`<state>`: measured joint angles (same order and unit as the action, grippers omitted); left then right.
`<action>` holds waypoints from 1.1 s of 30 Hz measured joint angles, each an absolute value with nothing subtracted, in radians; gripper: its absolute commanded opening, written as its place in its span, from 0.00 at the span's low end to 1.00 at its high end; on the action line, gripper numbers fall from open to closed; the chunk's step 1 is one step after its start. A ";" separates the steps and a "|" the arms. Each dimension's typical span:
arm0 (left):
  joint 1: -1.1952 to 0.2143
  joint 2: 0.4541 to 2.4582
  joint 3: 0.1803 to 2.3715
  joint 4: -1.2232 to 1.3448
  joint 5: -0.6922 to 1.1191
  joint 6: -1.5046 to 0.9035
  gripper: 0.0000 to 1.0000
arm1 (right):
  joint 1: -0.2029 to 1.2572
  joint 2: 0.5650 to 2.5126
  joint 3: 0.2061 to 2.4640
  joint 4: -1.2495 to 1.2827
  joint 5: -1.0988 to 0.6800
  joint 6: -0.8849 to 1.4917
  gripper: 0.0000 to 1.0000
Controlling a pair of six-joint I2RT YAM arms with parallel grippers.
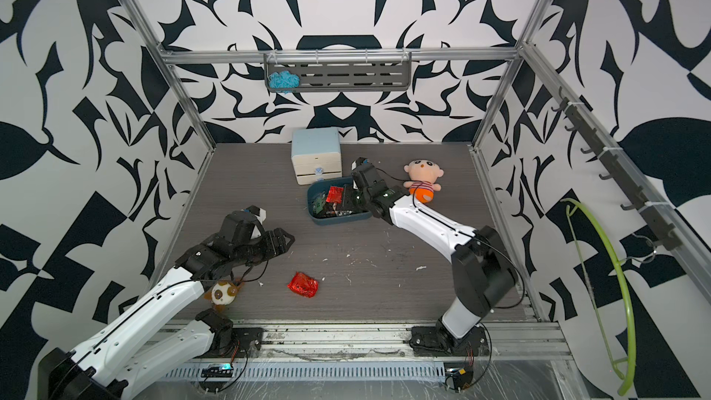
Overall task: Put the tea bags into the storage box
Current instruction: Place the tea bag in the storage box.
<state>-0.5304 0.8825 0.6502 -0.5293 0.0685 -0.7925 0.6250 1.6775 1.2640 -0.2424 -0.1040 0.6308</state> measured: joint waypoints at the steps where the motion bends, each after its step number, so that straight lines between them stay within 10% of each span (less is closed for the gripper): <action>1: -0.530 0.878 0.640 -0.537 0.068 -0.794 0.80 | 0.622 1.713 1.289 -0.247 -0.120 0.628 0.00; 13: -0.530 0.823 0.531 -0.579 0.125 -0.826 0.80 | 0.619 2.024 1.548 -0.303 -0.181 0.608 0.00; 33: -0.530 0.865 0.463 -0.553 0.215 -0.839 0.79 | 0.622 1.861 1.586 -0.483 -0.067 0.503 0.48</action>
<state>-0.5304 0.8650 0.4629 -0.5533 0.2146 -0.8394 0.6220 1.8606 1.5856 -0.4831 -0.0673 0.5026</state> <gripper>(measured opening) 0.795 0.445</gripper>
